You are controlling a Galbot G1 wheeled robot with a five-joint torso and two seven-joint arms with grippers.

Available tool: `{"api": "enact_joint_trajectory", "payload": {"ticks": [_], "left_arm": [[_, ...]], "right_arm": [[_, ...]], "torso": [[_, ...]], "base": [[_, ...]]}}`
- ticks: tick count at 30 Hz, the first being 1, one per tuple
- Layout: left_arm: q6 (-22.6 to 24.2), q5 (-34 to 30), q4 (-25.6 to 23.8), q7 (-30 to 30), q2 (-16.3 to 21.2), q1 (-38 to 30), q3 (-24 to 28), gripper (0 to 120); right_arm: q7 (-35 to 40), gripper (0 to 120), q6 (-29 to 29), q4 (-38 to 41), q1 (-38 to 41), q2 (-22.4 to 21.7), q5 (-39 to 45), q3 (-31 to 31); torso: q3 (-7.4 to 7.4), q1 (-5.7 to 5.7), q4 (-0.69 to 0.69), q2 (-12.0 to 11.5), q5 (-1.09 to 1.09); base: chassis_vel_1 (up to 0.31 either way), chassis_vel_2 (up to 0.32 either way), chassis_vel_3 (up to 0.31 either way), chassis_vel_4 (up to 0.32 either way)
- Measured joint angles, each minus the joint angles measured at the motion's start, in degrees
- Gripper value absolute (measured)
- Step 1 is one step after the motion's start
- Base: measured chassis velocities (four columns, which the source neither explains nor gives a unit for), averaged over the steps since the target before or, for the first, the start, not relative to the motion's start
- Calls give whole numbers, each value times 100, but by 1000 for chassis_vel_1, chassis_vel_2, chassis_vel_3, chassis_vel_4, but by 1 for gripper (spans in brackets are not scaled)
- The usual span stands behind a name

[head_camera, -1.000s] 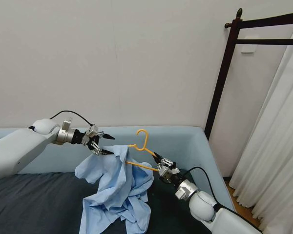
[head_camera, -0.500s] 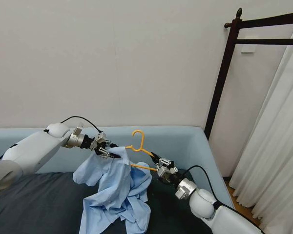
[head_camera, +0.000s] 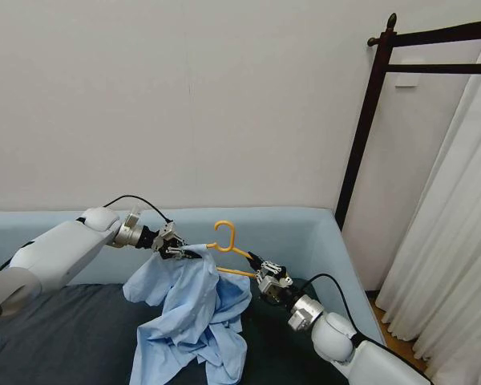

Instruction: Pick up the clothes from the sofa and hang them on the clothes hanger.

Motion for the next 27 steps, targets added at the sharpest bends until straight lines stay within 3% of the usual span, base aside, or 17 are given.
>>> {"api": "enact_joint_trajectory", "payload": {"ticks": [5, 7, 9, 16, 21, 25, 27], "left_arm": [[-49, -5, -108, -44, 105, 91, -55, 7], [-59, -25, -149, -97, 141, 151, -99, 7], [-61, -27, -153, -110, 144, 163, -107, 7], [-79, -42, -305, -186, 231, 357, -266, 5], [-116, -101, -420, -225, 401, 432, -372, 5], [-221, -130, -716, -190, 867, 703, -502, 5], [-232, -123, -775, -176, 936, 764, -535, 5]], "right_arm": [[-36, 5, -20, 83, -44, -32, 70, -27], [-76, 14, -30, 184, -78, -73, 200, -20], [-80, 16, -30, 217, -89, -80, 238, -20], [-186, 46, -10, 597, -311, -187, 603, 25], [-358, 58, -98, 1050, -801, -322, 1212, 266], [-471, 80, -463, 1209, -1690, -348, 2073, 565], [-470, 82, -522, 1143, -1757, -318, 2209, 574]], "torso": [[0, 0, 0, 0, 0], [0, 0, -2, 0, 0], [0, 0, -2, 0, 0], [0, 0, -2, 0, 0], [0, 0, -1, 0, 0], [-1, -1, -5, 0, 1], [-1, -1, -3, 1, 0]], "base": [[0, 0, 0, 0], [0, 0, 0, 0], [0, 0, 0, 0], [0, 0, 0, 0], [0, 0, 0, 0], [0, 0, 0, 0], [0, 0, 0, 0]]}}
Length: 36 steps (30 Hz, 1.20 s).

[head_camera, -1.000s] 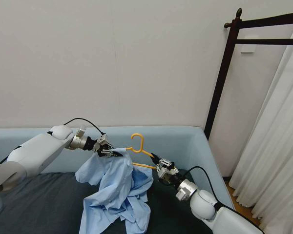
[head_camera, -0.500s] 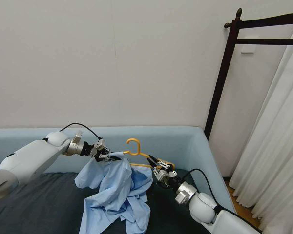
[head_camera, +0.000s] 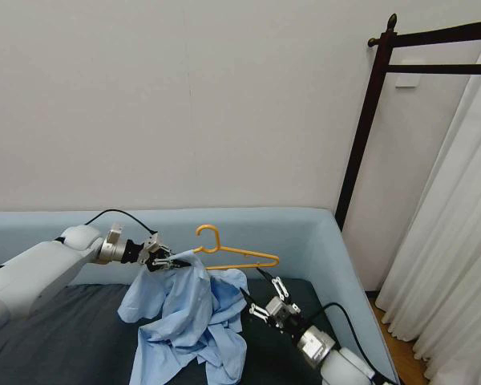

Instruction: Pick up the clothes from the sofa and hang them on the clothes hanger.

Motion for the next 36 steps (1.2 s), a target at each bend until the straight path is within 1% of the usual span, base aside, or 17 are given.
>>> {"api": "enact_joint_trajectory", "payload": {"ticks": [2, 3, 4, 8, 9, 11, 13, 14, 17, 18, 21, 22, 23, 27, 30, 33, 36], "left_arm": [[-36, 72, -220, 14, 326, 306, -250, 5], [-45, 92, -261, 9, 393, 394, -355, 5], [-45, 92, -261, 9, 393, 394, -355, 5], [-62, 113, -332, -64, 541, 711, -903, 5], [-62, 113, -332, -64, 541, 711, -903, 5], [-63, 101, -332, -104, 533, 742, -947, 5], [-60, 72, -301, -142, 464, 716, -904, 5], [-60, 72, -301, -142, 464, 716, -904, 5], [-59, 28, -196, -166, 289, 577, -726, 5], [-59, 28, -196, -166, 289, 577, -726, 5], [-59, -10, -175, -165, 259, 475, -532, 5], [-59, -48, -175, -163, 266, 443, -452, 5], [-59, -48, -175, -163, 266, 443, -452, 5], [-46, -171, -230, -147, 351, 305, -82, 5], [-48, -186, -221, -148, 329, 253, -21, 5], [-40, -235, -245, -163, 284, 191, 24, 5], [-13, -292, -294, -189, 259, 152, 75, 5]], "right_arm": [[29, 94, -336, -320, -50, 154, 607, -20], [43, 97, -447, -421, -9, 210, 805, -64], [43, 97, -447, -421, -9, 210, 805, -64], [204, 100, -975, -982, 527, 517, 1712, -376], [204, 100, -975, -982, 527, 517, 1712, -376], [257, 100, -1147, -1272, 809, 719, 2102, -501], [276, 100, -1258, -1488, 1013, 915, 2417, -583], [276, 100, -1258, -1488, 1013, 915, 2417, -583], [343, 100, -1269, -1883, 1332, 1313, 2664, -694], [343, 100, -1269, -1883, 1332, 1313, 2664, -694], [428, 100, -1270, -2296, 1607, 1734, 2873, -731], [428, 100, -1264, -2513, 1709, 1876, 2890, -743], [428, 100, -1264, -2513, 1709, 1876, 2890, -743], [408, 100, -1395, -3282, 2063, 2330, 3257, -801], [347, 100, -1420, -3641, 2166, 2496, 3098, -799], [321, 100, -1387, -4008, 2236, 2705, 2986, -740], [324, 100, -1374, -4266, 2281, 2874, 2910, -640]], "torso": [[0, 0, 3, 0, -2], [0, 0, 4, 0, -1], [0, 0, 4, 0, -1], [0, 0, 4, 0, 0], [0, 0, 4, 0, 0], [1, 0, 3, 0, -1], [1, 1, 3, 0, -1], [1, 1, 3, 0, -1], [1, 1, -1, -1, -1], [1, 1, -1, -1, -1], [1, 1, -1, -1, -1], [1, 1, 2, 0, 0], [1, 1, 2, 0, 0], [2, 1, 5, -1, -1], [2, 1, 4, -1, 0], [2, 1, -1, -1, 0], [1, 1, 0, -1, 0]], "base": [[0, 0, 0, 0], [0, 0, 0, 0], [0, 0, 0, 0], [0, 0, 0, 0], [0, 0, 0, 0], [0, 0, 0, 0], [0, 0, 0, 0], [0, 0, 0, 0], [0, 0, 0, 0], [0, 0, 0, 0], [0, 0, 0, 0], [0, 0, 0, 0], [0, 0, 0, 0], [0, 0, 0, 0], [0, 0, 0, 0], [0, 0, 0, 0], [0, 0, 0, 0]]}}
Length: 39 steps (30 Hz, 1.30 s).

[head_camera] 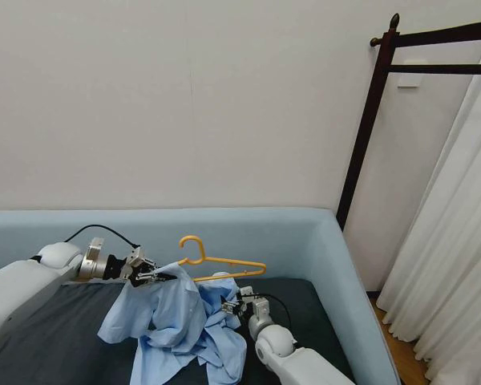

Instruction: Pick up the clothes from the sofa and hang them on the clothes hanger.

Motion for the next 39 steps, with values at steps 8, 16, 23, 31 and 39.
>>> {"api": "enact_joint_trajectory", "payload": {"ticks": [8, 16, 23, 31, 39], "left_arm": [[22, -26, -104, -43, 22, -57, 79, 5], [24, -31, -137, -42, 43, -51, 72, 5], [23, -21, -115, -45, 30, -5, 50, 5], [20, 1, -79, -51, -80, -7, 47, 5], [55, -17, -201, -42, -29, -9, 47, 5]], "right_arm": [[-39, 100, 193, -694, 99, 301, -423, 236], [-22, 83, 258, -861, 148, 382, -496, 337], [12, 56, 283, -647, 76, 259, -559, 216], [10, 29, 307, -565, 26, 201, -679, 97], [2, 0, 252, -807, 82, 286, -574, 183]], "torso": [[0, 0, 2, 0, -1], [0, 0, 1, 0, 0], [0, 0, 2, 0, 0], [0, 0, 1, 0, 0], [0, 0, 1, 0, 0]], "base": [[0, 0, 0, 0], [0, 0, 0, 0], [0, 0, 0, 0], [0, 0, 0, 0], [0, 0, 0, 0]]}}
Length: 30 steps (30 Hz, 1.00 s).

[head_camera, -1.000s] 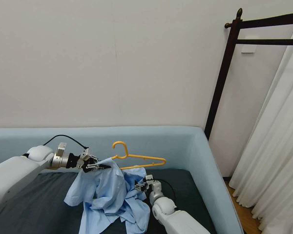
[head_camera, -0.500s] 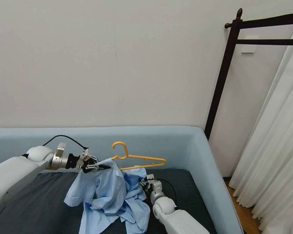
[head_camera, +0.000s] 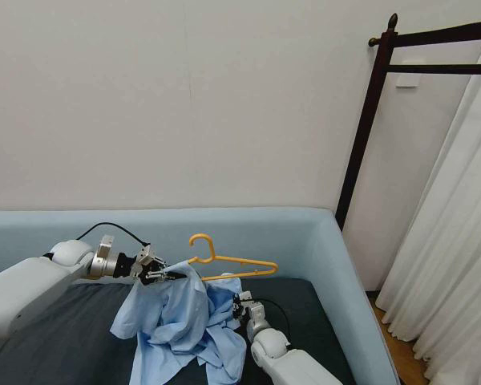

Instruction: Pick up the clothes from the sofa and hang them on the clothes hanger.

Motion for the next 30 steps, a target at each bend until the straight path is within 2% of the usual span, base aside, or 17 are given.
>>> {"api": "enact_joint_trajectory", "payload": {"ticks": [7, 17, 25, 27, 30], "left_arm": [[5, -51, 15, 10, 45, -14, 0, 5], [-27, -103, 125, 3, 37, -33, -64, 5], [-118, -55, 333, 25, -5, -39, -151, 5], [-136, -51, 376, 30, -29, -34, -209, 5], [-141, -46, 384, 32, -44, 12, -268, 5]], "right_arm": [[89, 0, 51, 22, -7, -19, 53, 62], [347, 0, 164, 761, -194, -368, 452, 68], [545, 0, 68, 2021, -382, -1081, 1238, 205], [496, 0, -97, 2380, -449, -1327, 1356, 238], [416, 0, -295, 2554, -531, -1453, 1426, 205]], "torso": [[0, 0, 1, 0, 0], [0, 0, 1, 0, 0], [0, 0, 0, 0, 1], [0, 0, -1, 0, 0], [0, 0, -2, 0, 0]], "base": [[0, 0, 0, 0], [0, 0, 0, 0], [0, 0, 0, 0], [0, 0, 0, 0], [0, 0, 0, 0]]}}
